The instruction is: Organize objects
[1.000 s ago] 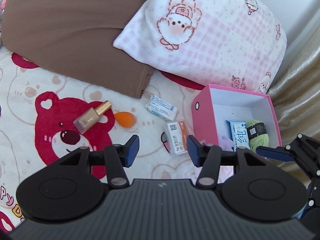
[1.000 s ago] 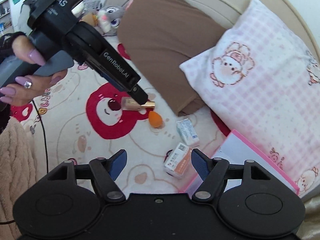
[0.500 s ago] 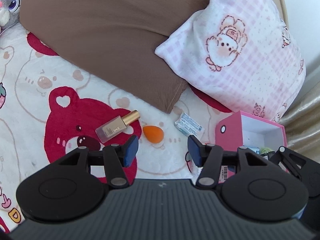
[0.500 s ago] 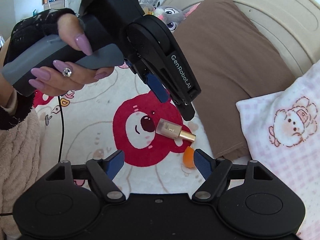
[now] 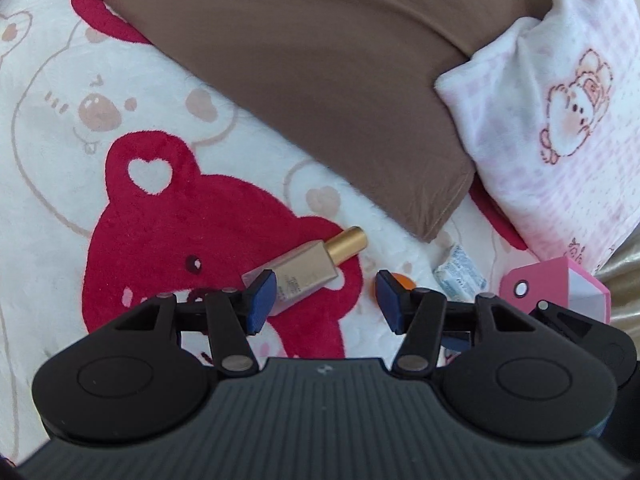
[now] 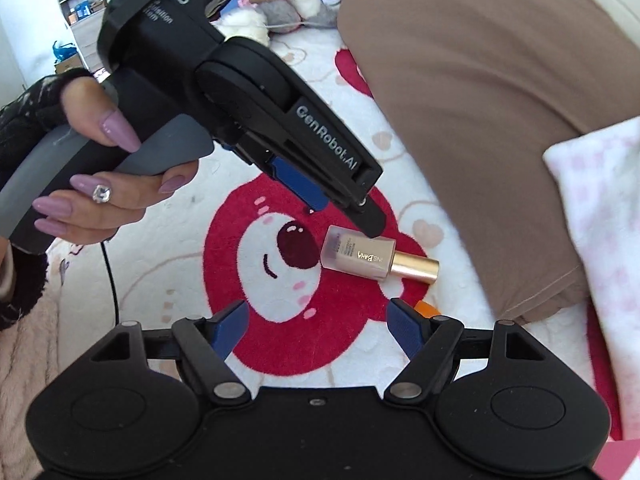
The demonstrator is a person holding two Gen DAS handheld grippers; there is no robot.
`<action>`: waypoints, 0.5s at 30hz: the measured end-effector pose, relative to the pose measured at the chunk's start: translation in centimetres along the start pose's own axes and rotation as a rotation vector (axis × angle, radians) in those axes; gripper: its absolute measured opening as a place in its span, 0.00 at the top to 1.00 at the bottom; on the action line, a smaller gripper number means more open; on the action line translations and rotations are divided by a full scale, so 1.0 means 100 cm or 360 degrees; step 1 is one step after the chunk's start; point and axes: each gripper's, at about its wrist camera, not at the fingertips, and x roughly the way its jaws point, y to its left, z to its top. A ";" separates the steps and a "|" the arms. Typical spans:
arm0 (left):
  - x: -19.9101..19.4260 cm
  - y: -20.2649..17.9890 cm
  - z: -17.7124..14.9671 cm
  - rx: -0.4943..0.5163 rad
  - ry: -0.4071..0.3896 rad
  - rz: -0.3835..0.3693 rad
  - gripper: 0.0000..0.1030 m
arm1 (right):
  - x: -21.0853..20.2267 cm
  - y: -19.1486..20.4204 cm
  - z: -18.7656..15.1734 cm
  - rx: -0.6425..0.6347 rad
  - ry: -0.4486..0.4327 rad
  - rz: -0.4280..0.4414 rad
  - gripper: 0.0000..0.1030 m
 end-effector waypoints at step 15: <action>0.049 0.055 0.001 -0.0218 -0.0066 -0.0191 0.71 | 0.089 -0.025 0.011 0.0134 0.0144 0.0024 0.34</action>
